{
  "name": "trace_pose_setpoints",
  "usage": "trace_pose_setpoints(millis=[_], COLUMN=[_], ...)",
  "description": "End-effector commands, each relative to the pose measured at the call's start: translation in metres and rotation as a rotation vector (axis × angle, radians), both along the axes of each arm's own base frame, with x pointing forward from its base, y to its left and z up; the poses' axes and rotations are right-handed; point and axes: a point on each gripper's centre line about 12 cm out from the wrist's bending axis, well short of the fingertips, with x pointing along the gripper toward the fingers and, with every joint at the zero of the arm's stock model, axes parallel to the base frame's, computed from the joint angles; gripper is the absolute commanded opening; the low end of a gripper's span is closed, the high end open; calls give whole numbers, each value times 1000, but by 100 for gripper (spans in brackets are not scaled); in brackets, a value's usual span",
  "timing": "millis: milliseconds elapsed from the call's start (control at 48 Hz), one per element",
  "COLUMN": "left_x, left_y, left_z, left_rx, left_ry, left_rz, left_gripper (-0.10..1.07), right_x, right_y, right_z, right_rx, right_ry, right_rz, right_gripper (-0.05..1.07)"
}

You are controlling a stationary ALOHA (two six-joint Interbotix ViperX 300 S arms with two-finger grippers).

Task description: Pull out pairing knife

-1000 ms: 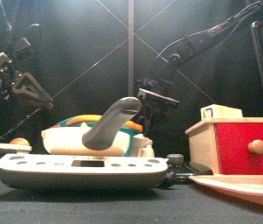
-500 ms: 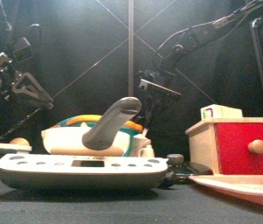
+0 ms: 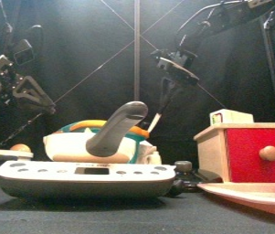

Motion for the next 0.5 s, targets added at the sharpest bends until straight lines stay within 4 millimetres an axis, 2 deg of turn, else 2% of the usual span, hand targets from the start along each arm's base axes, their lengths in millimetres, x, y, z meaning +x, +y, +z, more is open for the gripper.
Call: trace_pose_setpoints(millis=[0,292,479], left_x=[3,3,4], left_y=[2,1,-1], left_z=[6,5,7], left_rx=[3,10,49], left_ry=[-18,-14,-13], left_rz=[5,1,-28], left_gripper=[71,71,71], right_x=[-9,-21,-26], right_y=[5,15,33], right_z=[20,17,21], right_rx=[-15,-6,-20], right_ry=[-52,-61,-77], right_rz=[3,2,56], right_gripper=[53,53,53])
